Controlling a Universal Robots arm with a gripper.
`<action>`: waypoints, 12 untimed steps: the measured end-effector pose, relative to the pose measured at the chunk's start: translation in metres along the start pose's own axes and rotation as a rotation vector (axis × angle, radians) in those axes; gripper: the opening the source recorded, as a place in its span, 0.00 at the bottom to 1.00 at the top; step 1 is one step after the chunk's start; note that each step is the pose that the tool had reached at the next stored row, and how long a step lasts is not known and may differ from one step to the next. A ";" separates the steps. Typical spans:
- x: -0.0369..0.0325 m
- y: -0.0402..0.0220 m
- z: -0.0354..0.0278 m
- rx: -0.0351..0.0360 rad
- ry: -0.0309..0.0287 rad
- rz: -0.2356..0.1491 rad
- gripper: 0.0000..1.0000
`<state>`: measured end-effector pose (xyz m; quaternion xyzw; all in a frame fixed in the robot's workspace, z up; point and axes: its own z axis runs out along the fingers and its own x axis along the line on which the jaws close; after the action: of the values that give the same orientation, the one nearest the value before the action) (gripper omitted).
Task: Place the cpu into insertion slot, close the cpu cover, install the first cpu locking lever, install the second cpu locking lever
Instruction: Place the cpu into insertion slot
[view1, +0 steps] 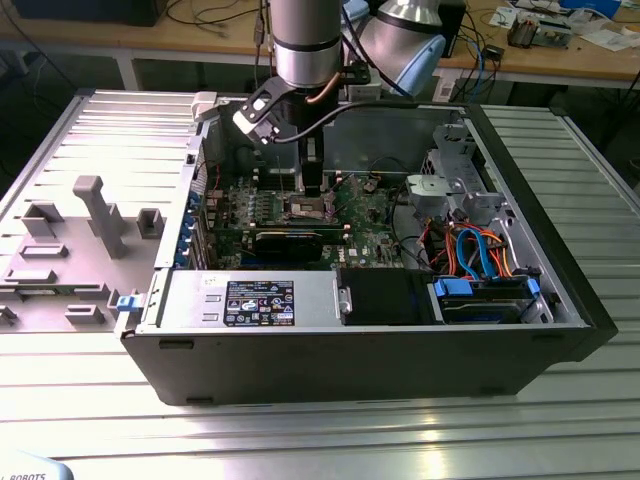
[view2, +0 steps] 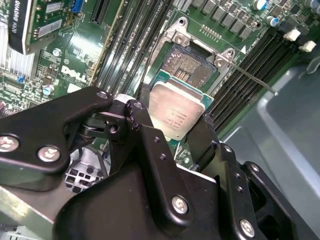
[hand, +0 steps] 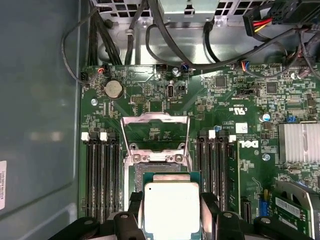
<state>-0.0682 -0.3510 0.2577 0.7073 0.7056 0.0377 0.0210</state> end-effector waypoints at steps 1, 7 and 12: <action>0.0000 -0.0001 0.0017 0.0000 0.0002 -0.002 0.54; 0.0013 -0.0014 0.0152 0.0002 0.0008 -0.010 0.54; 0.0060 -0.0021 0.0236 0.0003 0.0001 -0.010 0.54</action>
<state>-0.0683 -0.3445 0.2341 0.7037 0.7092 0.0375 0.0211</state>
